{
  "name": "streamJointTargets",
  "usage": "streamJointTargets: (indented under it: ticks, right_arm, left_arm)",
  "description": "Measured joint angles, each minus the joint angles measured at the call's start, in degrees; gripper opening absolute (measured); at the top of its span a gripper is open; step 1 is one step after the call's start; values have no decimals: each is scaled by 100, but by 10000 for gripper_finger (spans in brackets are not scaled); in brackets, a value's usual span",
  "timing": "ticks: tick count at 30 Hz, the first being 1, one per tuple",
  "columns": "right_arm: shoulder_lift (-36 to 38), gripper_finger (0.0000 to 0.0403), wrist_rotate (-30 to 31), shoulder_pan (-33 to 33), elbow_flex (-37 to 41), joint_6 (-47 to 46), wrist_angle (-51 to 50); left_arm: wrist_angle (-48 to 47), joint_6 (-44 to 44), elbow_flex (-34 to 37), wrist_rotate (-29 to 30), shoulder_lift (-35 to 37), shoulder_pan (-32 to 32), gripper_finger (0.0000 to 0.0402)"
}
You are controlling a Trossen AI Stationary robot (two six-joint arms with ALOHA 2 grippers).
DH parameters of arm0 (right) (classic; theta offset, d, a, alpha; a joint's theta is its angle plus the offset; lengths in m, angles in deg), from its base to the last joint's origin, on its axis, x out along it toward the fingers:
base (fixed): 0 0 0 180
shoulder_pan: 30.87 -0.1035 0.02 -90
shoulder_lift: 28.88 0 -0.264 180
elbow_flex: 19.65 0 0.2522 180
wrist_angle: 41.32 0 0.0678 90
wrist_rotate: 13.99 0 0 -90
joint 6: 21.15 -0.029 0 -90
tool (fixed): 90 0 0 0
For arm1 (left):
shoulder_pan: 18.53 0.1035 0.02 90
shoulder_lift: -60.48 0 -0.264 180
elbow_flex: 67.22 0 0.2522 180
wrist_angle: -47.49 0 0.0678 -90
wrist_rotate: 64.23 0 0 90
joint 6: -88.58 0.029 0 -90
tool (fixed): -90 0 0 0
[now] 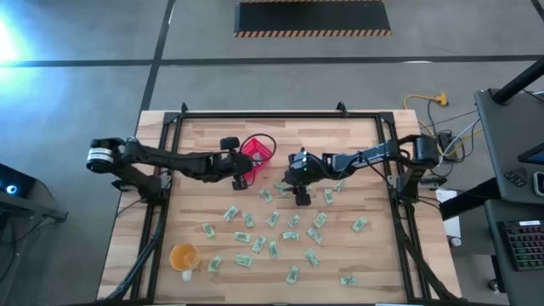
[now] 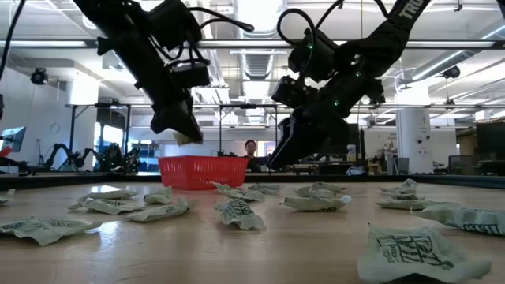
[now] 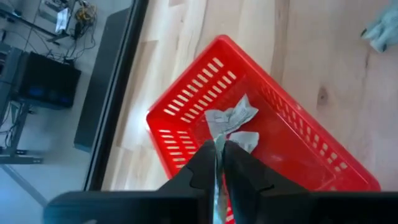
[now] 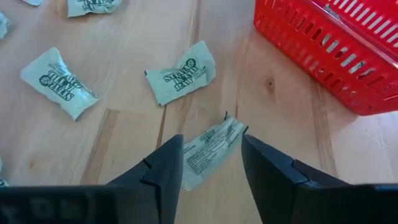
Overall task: Pick and place Stevia / Truvia into bins
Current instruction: Put the white stevia packet into the red bin
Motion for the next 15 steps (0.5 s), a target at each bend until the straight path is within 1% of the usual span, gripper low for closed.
streamJointTargets:
  ticks: [4, 9, 12, 15]
  right_arm:
    - [-92, 174, 0, 0, 9, -143, 4]
    - [-281, 187, 2, 4, -22, -218, -6]
    - [-374, 190, 3, 4, -59, -247, -4]
    - [-417, 188, 6, 4, -87, -288, -37]
  left_arm:
    - [51, 10, 0, -5, -41, 0, 69]
    - [11, -52, 4, -7, 232, -24, 124]
    - [-7, -206, 4, -5, 494, -65, 145]
    - [-131, -409, 8, -11, 745, -114, 157]
